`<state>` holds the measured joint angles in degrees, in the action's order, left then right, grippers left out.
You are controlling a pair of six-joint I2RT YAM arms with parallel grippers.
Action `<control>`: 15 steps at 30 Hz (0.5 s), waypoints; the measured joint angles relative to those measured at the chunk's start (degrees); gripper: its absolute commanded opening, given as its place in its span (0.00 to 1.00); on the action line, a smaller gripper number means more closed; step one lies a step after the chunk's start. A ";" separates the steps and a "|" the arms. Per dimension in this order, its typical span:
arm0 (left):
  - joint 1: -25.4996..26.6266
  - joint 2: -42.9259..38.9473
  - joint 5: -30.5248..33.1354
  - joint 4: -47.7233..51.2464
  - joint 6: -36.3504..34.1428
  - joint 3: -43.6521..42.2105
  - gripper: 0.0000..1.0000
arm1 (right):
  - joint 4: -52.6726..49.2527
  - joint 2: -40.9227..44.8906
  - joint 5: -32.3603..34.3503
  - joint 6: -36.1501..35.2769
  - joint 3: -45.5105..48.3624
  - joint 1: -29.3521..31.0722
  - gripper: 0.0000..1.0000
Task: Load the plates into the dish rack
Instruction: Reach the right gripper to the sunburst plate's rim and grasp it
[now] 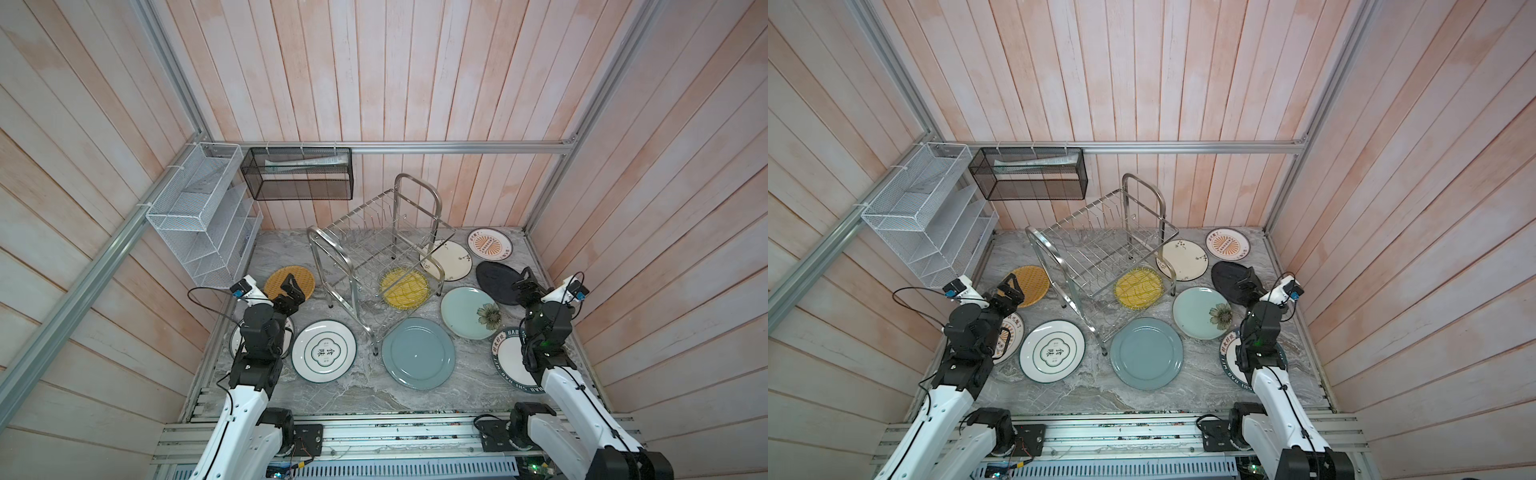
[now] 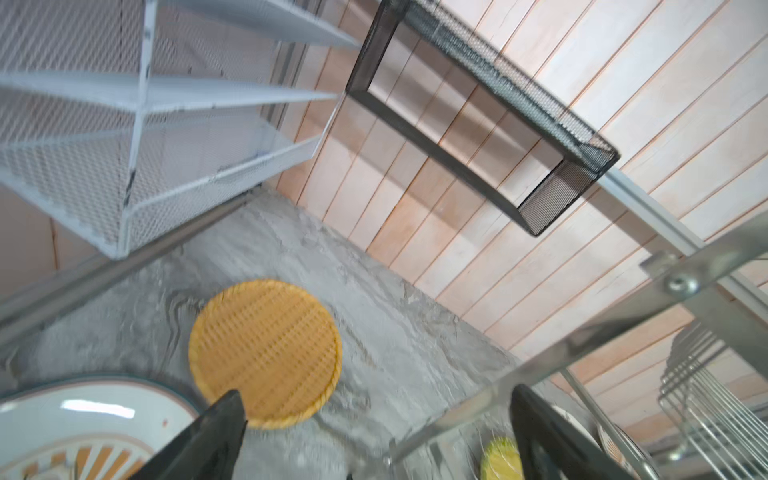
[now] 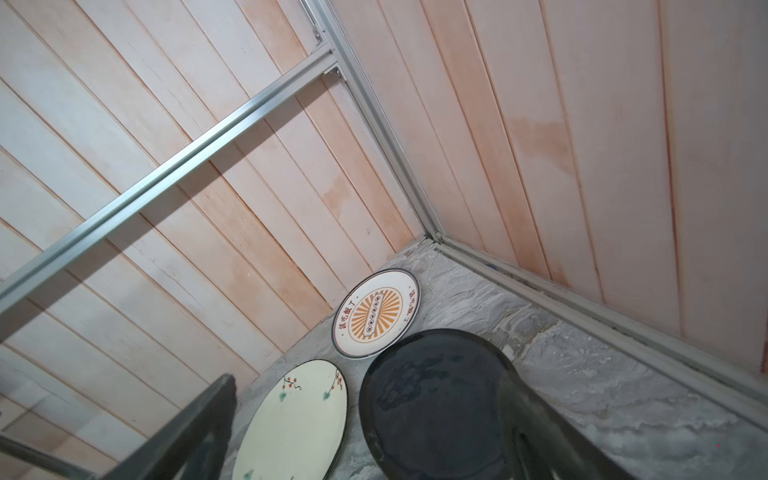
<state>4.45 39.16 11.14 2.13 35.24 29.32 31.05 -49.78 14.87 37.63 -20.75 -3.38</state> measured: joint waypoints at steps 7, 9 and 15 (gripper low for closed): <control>-0.04 -5.64 -13.77 10.88 6.08 -2.99 1.00 | -9.27 -2.32 -7.78 7.91 -0.46 -5.66 0.98; -0.04 -5.88 -18.25 10.01 6.62 -4.98 1.00 | -10.78 -7.15 -10.73 8.70 -2.23 -8.00 0.95; -0.02 -2.40 -26.73 6.62 6.25 -5.68 1.00 | -10.60 -26.14 -18.73 10.32 -12.24 -13.75 0.91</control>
<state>4.43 36.75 -15.59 8.75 41.50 23.64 20.45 -75.92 -3.86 47.94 -32.99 -17.12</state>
